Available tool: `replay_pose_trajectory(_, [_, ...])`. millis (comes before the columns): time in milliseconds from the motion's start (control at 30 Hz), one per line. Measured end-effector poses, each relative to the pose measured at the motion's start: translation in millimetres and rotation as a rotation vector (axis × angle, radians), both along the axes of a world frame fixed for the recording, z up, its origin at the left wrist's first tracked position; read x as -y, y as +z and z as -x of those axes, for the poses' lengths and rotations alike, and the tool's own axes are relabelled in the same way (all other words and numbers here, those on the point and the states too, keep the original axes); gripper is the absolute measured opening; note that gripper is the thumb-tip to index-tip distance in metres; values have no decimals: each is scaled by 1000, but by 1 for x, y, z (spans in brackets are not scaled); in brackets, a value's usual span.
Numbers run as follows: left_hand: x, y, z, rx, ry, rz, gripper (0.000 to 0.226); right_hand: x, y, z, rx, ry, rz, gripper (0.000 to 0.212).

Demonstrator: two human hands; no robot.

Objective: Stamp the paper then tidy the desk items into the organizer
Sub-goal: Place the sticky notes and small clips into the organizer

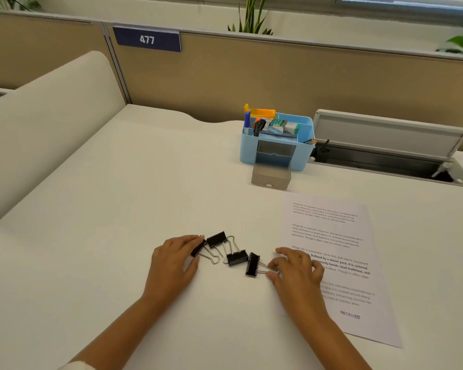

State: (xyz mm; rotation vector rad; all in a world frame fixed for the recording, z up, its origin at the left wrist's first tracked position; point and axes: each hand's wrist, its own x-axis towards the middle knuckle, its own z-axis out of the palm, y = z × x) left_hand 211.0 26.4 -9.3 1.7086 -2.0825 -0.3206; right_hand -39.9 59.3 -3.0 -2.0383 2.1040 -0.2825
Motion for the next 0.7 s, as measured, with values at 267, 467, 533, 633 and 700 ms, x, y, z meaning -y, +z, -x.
replay_pose_trajectory(267, [-4,1,5,94,9,29,47,6,5,1,144,-36,-19,17])
replay_pose_trajectory(467, [-3,2,7,102,12,44,46,18,16,4,255,-20,39,7])
replay_pose_trajectory(533, [-3,1,7,83,23,35,46,24,21,3,455,-52,28,4])
replay_pose_trajectory(633, [-2,-1,5,53,43,32,47,40,33,7,625,-85,21,3])
replay_pose_trajectory(700, [-2,-2,5,60,43,47,47,57,44,12,654,-83,10,10])
